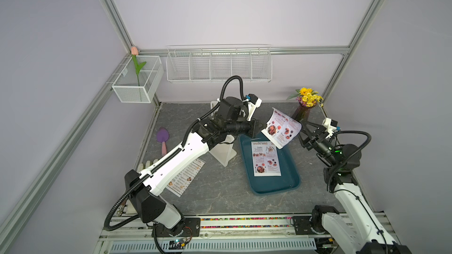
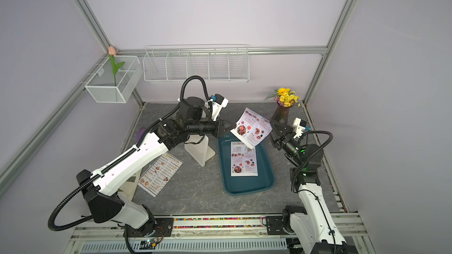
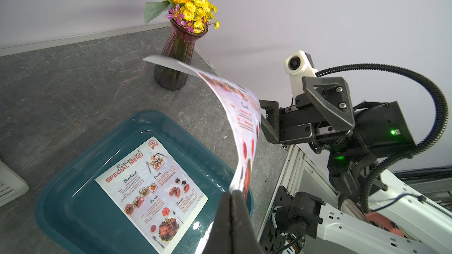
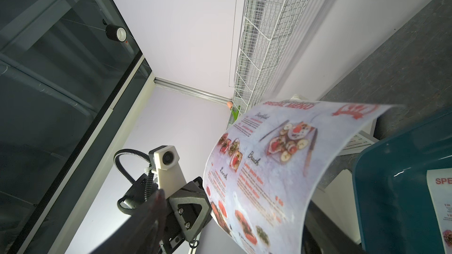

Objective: Replace the menus in the menu holders
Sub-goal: Pick up the menu from the storage box, then adjust the menu holder at the center of the board.

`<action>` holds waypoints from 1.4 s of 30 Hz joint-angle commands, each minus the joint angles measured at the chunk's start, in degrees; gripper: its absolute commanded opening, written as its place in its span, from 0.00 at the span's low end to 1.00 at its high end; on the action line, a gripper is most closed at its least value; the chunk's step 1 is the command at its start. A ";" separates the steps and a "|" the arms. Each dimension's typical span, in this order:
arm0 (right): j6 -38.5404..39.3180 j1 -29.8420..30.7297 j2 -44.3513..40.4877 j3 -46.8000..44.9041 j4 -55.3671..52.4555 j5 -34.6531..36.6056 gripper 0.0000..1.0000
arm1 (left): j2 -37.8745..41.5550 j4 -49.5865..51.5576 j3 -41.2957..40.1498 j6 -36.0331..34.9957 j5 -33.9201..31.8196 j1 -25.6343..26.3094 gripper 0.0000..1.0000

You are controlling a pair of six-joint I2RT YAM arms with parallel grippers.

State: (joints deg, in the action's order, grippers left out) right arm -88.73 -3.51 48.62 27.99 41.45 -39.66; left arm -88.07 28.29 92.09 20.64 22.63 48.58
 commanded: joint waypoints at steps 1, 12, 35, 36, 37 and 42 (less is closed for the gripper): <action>0.55 -0.34 0.40 1.50 2.70 0.20 0.76 | 1.00 -0.52 -0.69 0.72 1.01 -0.34 0.00; 3.84 -0.45 -0.93 1.52 0.57 0.63 0.50 | 1.17 -0.61 -0.69 0.71 0.52 -0.33 0.00; 13.25 -0.09 -7.04 4.40 -13.84 2.80 0.08 | 3.43 -2.92 -3.77 3.88 -5.07 -0.70 0.49; 15.03 0.02 -7.47 5.18 -16.47 3.09 0.08 | 3.75 -2.21 -4.15 3.96 -6.33 -0.89 0.53; 16.44 0.20 -7.74 5.84 -18.49 3.44 0.08 | 3.99 -1.59 -4.56 4.11 -7.73 -1.22 0.56; 29.60 3.11 -8.46 13.51 -35.24 6.45 0.08 | 6.53 6.58 -7.43 3.66 -25.99 -2.85 0.63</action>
State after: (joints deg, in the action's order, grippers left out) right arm -69.19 -2.17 41.23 36.97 17.08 -35.66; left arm -83.55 28.67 86.21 24.38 10.37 46.61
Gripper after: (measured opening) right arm 0.079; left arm 0.621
